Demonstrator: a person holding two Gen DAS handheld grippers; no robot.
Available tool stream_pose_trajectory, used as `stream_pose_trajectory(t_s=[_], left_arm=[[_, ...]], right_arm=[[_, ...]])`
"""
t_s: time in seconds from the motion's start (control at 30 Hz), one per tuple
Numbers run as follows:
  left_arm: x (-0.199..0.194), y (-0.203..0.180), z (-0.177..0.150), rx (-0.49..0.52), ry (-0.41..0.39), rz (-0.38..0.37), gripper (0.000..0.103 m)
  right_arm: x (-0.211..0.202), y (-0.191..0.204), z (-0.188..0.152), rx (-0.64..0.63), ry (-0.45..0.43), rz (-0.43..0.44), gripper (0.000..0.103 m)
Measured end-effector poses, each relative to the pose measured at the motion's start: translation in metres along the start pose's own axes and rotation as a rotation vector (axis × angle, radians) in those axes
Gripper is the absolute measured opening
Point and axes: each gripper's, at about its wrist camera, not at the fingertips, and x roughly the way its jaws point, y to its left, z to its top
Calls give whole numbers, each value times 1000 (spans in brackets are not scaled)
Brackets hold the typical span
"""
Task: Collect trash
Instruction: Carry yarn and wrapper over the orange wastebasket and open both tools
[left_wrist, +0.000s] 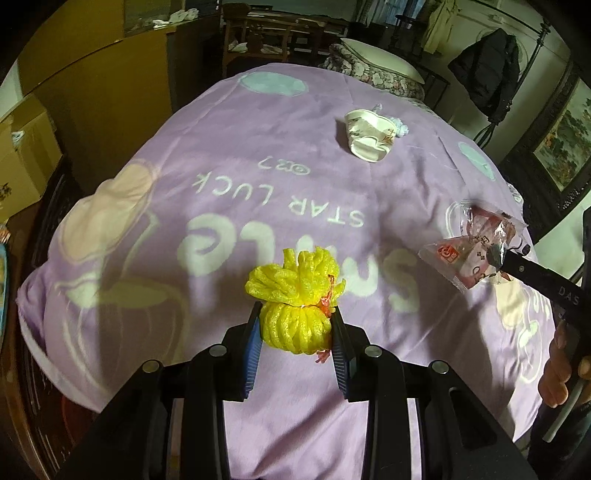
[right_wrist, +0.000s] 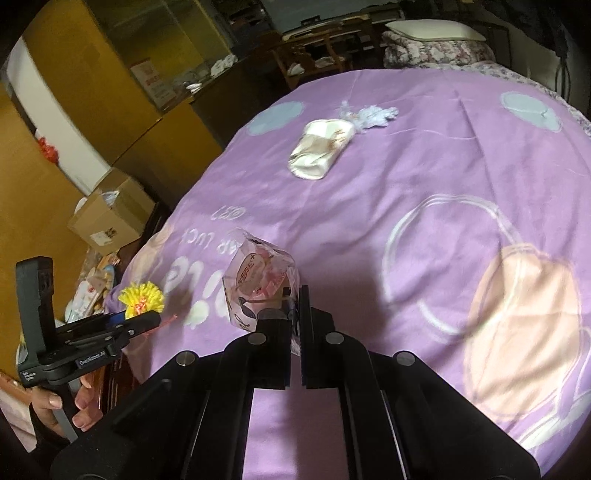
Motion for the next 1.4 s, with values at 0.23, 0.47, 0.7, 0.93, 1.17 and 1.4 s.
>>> stream_pose_trajectory(t_s=[0.23, 0.47, 0.7, 0.93, 1.17, 1.4], left_arm=[[-27, 23, -34, -43, -13, 19, 34], [-52, 60, -65, -102, -27, 43, 34], [-77, 113, -102, -184, -36, 97, 34], [-94, 185, -150, -328, -20, 157, 34], [-78, 241, -191, -454, 45, 179, 34], [-51, 286, -221, -555, 92, 176, 34]], right_arm=[[1, 51, -19, -68, 27, 67, 4], [7, 118, -37, -167, 55, 133, 4], [21, 182, -59, -261, 99, 205, 4], [53, 241, -87, -367, 183, 251, 4], [92, 297, -117, -463, 288, 282, 5], [138, 342, -146, -543, 393, 282, 5]])
